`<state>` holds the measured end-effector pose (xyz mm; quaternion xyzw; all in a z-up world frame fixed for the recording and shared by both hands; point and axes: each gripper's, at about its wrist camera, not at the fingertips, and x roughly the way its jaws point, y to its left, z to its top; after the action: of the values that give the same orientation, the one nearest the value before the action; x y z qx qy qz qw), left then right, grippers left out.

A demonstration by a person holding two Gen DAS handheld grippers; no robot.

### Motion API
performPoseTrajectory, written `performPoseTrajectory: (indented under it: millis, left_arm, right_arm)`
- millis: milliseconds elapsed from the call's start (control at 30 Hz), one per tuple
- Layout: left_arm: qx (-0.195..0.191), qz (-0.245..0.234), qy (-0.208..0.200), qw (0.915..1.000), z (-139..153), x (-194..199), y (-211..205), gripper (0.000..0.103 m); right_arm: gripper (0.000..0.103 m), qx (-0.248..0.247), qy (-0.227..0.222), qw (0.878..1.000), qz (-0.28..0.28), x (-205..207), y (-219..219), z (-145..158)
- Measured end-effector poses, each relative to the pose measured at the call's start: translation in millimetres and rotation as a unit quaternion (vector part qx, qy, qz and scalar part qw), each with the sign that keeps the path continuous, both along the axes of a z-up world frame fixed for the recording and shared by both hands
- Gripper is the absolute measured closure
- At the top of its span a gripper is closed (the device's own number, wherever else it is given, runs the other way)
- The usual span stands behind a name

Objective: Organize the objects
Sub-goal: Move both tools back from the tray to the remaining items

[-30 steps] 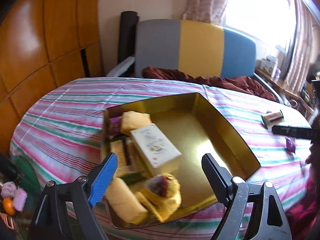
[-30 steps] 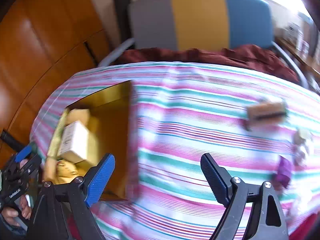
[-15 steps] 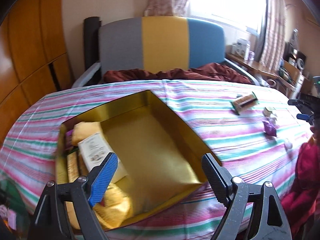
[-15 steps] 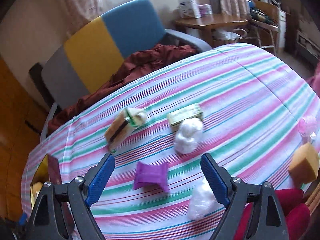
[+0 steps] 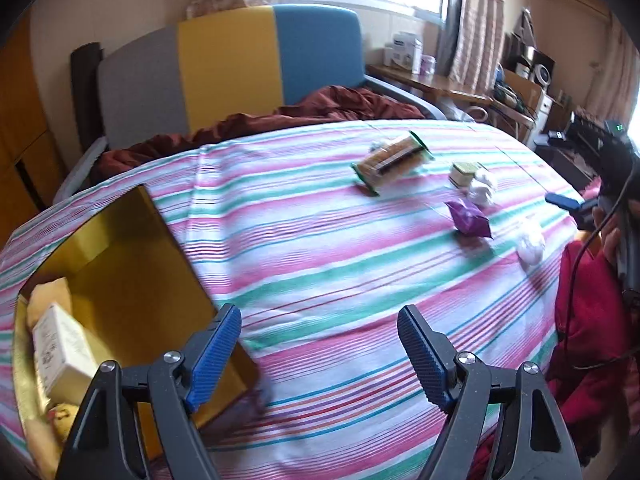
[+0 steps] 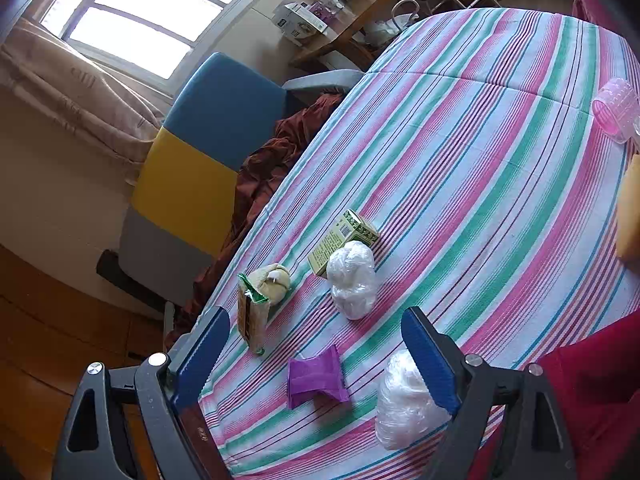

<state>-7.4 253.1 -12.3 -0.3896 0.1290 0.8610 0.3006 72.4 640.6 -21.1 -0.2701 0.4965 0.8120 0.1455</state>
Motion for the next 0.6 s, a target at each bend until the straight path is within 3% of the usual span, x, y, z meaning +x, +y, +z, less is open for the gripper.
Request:
performPoseTrajectory:
  millis: [233,600]
  left_arm:
    - [-0.021,-0.038,-0.018,0.9989,-20.4,4.6,45.1,0.023]
    - [0.015,-0.075,-0.036,0.9964,-14.7,-21.5,118.4,0.026]
  right_arm:
    - [0.014,0.002,0.012,1.0,0.0,1.9,-0.9,-0.9]
    - [0.014,-0.001,0.031,1.0,-0.001,7.5,-0.6,0.5]
